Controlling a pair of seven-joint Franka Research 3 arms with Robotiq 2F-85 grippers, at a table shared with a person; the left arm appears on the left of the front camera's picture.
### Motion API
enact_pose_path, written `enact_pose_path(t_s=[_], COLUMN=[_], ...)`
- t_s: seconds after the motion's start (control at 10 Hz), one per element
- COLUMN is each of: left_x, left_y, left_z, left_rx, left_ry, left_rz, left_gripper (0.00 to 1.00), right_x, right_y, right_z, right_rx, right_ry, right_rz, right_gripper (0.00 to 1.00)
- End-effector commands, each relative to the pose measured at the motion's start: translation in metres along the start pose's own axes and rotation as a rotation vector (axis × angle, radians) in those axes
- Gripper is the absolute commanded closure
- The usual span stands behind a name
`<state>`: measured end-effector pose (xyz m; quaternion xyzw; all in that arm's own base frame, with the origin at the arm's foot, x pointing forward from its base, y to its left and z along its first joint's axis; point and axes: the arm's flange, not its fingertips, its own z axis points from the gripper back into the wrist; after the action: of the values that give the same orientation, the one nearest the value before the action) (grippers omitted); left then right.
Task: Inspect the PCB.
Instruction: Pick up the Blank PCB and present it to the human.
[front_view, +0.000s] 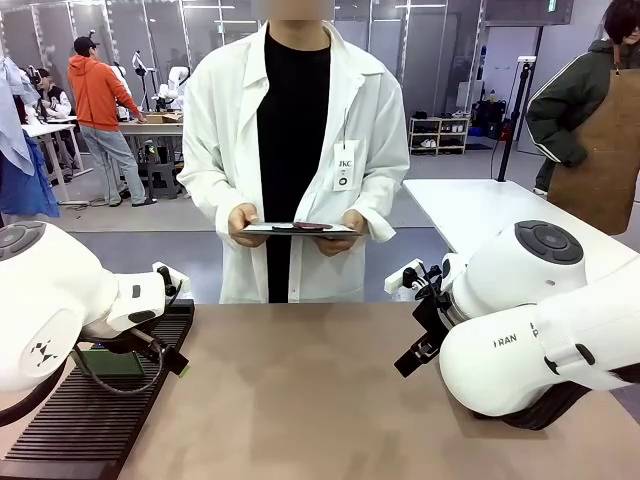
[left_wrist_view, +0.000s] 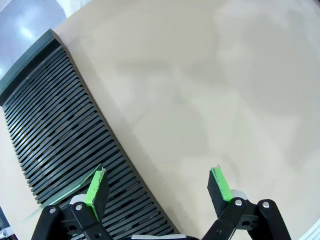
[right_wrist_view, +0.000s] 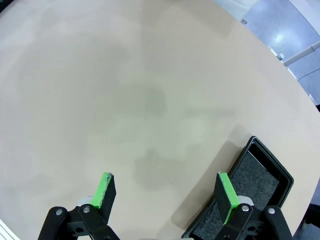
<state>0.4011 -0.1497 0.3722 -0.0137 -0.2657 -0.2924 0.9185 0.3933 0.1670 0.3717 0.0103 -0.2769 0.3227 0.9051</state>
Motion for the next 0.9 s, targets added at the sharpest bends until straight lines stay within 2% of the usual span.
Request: enact_pose_path(t_s=[0.0, 0.1, 0.2, 0.5, 0.6, 0.7, 0.8], left_x=[0.0, 0.002, 0.002, 0.001, -0.004, -0.014, -0.026], left_y=[0.0, 0.007, 0.012, 0.041, 0.052, 0.066, 0.083], left_z=[0.0, 0.009, 0.021, 0.058, 0.066, 0.074, 0.08], left_rx=[0.0, 0.005, -0.035, -0.218, -0.324, -0.434, -0.525], left_ry=[0.0, 0.019, 0.04, 0.089, 0.086, 0.07, 0.025], left_rz=[0.0, -0.018, -0.024, -0.018, -0.002, 0.012, 0.072], left_gripper=[0.0, 0.0, 0.0, 0.0, 0.0, 0.0, 0.0], right_x=[0.0, -0.002, -0.003, -0.005, -0.014, -0.029, -0.044], right_y=[0.0, -0.008, -0.013, -0.046, -0.06, -0.075, -0.09], right_z=[0.0, 0.008, 0.02, 0.066, 0.079, 0.091, 0.1], right_rx=[0.0, 0.088, 0.122, 0.31, 0.392, 0.526, 0.636], right_ry=[0.0, 0.003, 0.01, -0.04, -0.079, -0.099, -0.137], right_rz=[0.0, -0.027, -0.022, -0.107, -0.152, -0.203, -0.249], right_gripper=[0.0, 0.0, 0.0, 0.0, 0.0, 0.0, 0.0])
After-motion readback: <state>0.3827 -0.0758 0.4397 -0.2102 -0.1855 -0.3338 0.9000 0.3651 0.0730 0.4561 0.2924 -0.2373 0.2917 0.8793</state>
